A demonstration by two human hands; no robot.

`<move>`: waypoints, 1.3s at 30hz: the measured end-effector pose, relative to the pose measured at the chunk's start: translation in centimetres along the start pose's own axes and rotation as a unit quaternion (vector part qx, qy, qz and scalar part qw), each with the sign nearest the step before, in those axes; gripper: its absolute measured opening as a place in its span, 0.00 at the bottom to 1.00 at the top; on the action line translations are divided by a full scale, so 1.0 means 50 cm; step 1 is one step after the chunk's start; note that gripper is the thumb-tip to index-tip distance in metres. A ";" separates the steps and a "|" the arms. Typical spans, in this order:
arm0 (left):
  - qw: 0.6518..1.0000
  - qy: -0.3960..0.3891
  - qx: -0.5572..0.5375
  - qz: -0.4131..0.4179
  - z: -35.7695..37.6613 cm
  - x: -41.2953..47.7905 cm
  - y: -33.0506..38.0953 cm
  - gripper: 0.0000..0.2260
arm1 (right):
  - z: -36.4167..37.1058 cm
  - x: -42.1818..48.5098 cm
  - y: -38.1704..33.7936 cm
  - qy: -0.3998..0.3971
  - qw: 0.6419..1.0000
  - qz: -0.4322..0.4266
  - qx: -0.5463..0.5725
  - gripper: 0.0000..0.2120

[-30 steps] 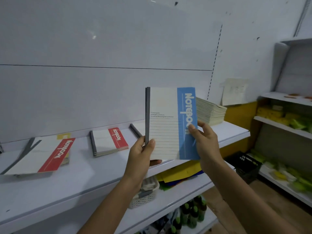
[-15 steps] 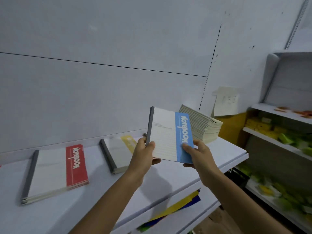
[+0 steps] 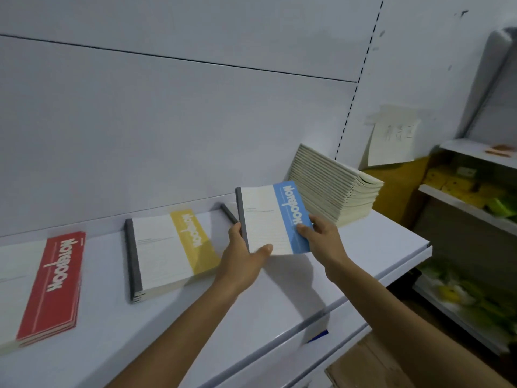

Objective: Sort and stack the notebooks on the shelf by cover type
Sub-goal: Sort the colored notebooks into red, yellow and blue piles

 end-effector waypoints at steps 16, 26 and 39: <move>0.925 0.183 0.331 -0.027 0.051 0.040 -0.039 0.42 | 0.016 0.123 0.083 -0.242 0.934 -0.224 -0.138 0.24; 0.922 0.199 0.333 0.015 0.056 0.036 -0.020 0.34 | 0.032 0.134 0.112 -0.248 0.924 -0.242 -0.163 0.36; 0.930 0.199 0.307 0.032 0.054 0.027 -0.010 0.25 | 0.044 0.131 0.113 -0.290 0.909 -0.214 -0.210 0.33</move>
Point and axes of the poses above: each hand's wrist, its own x-axis towards the middle knuckle, its own z-axis out of the palm, y = z × x, the point moved 9 cm from there along x, towards the middle knuckle, and after that the axes turned 8 degrees about -z, right-handed, at the moved point
